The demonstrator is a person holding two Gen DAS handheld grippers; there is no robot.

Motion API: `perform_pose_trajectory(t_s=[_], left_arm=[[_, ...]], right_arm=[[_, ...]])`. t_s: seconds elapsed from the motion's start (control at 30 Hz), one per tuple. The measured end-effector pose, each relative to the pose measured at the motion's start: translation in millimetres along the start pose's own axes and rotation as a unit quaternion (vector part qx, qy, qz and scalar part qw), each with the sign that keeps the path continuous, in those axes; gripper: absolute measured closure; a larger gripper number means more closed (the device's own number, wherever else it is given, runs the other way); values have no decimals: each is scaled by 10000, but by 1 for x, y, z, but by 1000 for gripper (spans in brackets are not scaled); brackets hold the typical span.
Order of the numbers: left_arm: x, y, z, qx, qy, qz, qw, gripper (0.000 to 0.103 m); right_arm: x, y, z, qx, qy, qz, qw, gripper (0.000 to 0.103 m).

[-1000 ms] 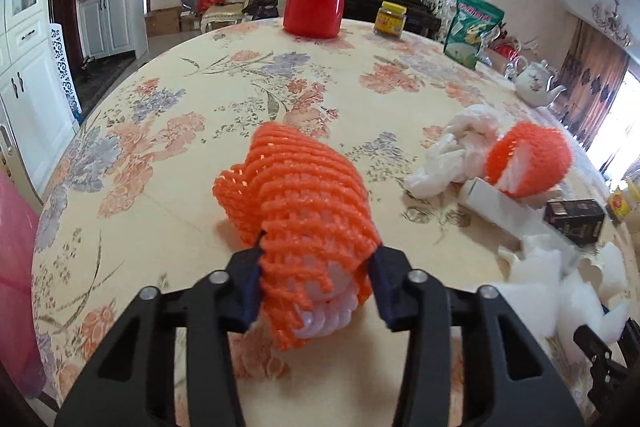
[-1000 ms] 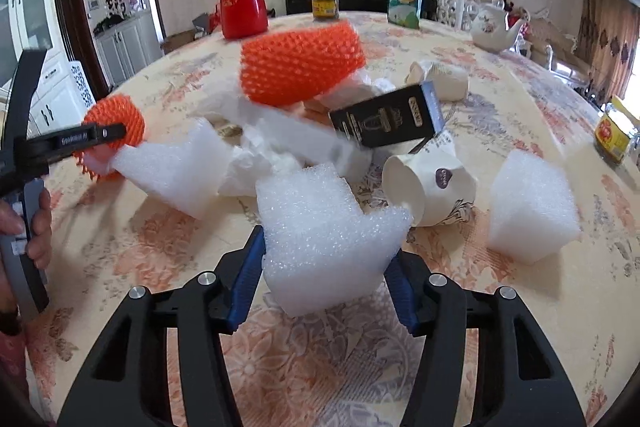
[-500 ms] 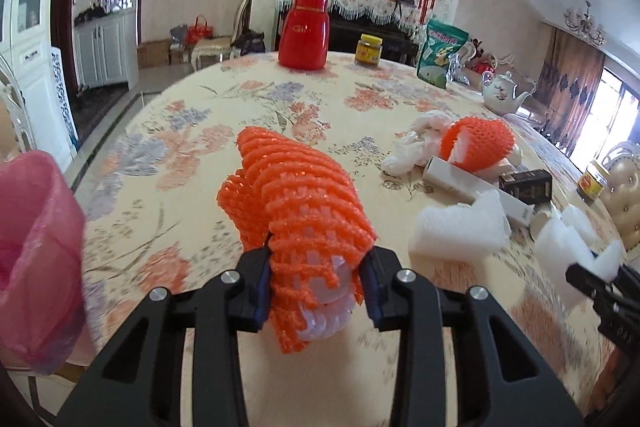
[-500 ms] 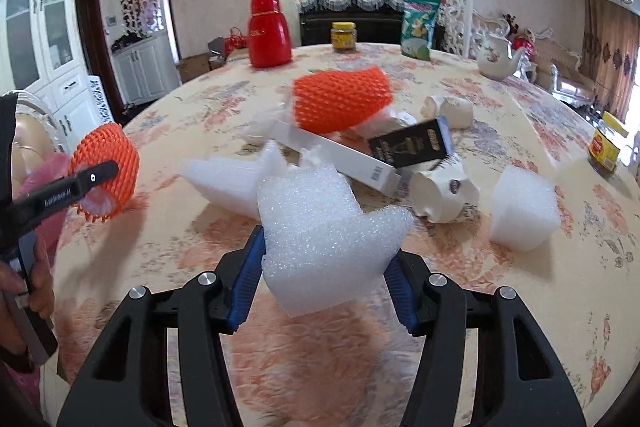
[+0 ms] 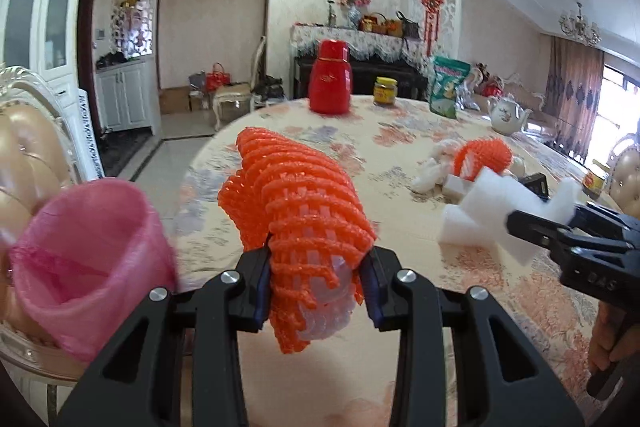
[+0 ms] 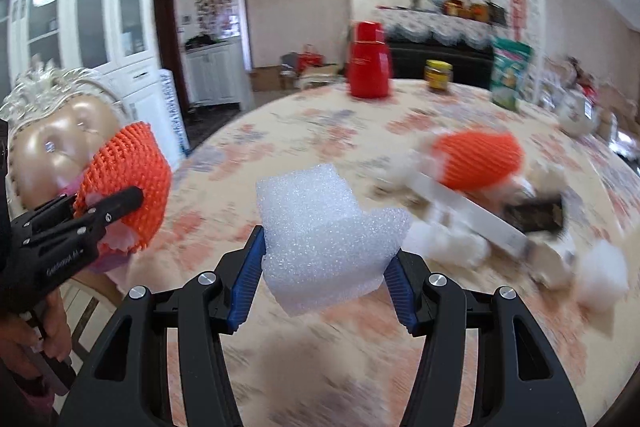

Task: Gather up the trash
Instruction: 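Carry both held items to the pink bin and open both tools over it, then move both open tools back over the table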

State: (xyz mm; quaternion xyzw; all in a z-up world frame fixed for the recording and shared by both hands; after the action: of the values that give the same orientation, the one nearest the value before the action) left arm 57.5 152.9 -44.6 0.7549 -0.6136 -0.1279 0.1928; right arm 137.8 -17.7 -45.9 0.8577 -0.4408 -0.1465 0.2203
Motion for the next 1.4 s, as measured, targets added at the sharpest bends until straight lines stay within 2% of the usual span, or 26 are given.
perform_pose_trajectory(t_s=[0.2,0.37,0.5,0.73,0.8,0.97,1.13,1.27,1.33,1.4], left_arm=[[-58,32,-2,185,262,-548,9980,67],[-115,49,0,130,471,-960,9942,67],[-154,50,-1,38,612,-1194,9909,67],[-217,23,-4,-316,775,-1273,9883,63],[-232,14,-2,-390,905,-1259,9871,56],[-256,12,7,-315,1227,-1563,9796,28],[-265,29,14,-177,1286,-1684,9771,17],[-269,52,14,16,1428,-1909,9712,12],[-270,63,14,116,1534,-1964,9684,8],[-268,72,14,185,1557,-2053,9661,6]], right_arm=[[-54,-25,-27,84,314,-593,9977,48],[-115,-52,-46,110,778,-1161,9901,48],[-159,-79,-62,63,1001,-1595,9821,48],[-209,-115,-81,-72,1137,-2052,9721,48],[-220,-127,-85,-131,1144,-2140,9700,48],[-247,-153,-89,-281,1195,-2355,9641,47],[-270,-170,-85,-378,1280,-2525,9583,45],[-278,-178,-83,-444,1266,-2625,9556,31],[-279,-177,-84,-465,1261,-2665,9544,26],[-275,-167,-86,-354,1261,-2642,9555,26]])
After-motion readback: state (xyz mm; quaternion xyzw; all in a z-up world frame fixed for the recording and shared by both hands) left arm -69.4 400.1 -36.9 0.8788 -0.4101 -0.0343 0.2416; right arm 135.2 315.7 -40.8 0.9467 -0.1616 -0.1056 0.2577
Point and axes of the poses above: each gripper's, at about its wrist camera, not at the fingertips, and y roughly against the way its jaws point, x to its right, z to its underside, the point moved 3 cm from there along -y, roughly the way its jaws point, and after that the axes turned 1 degree about x, right-handed, at the moved point
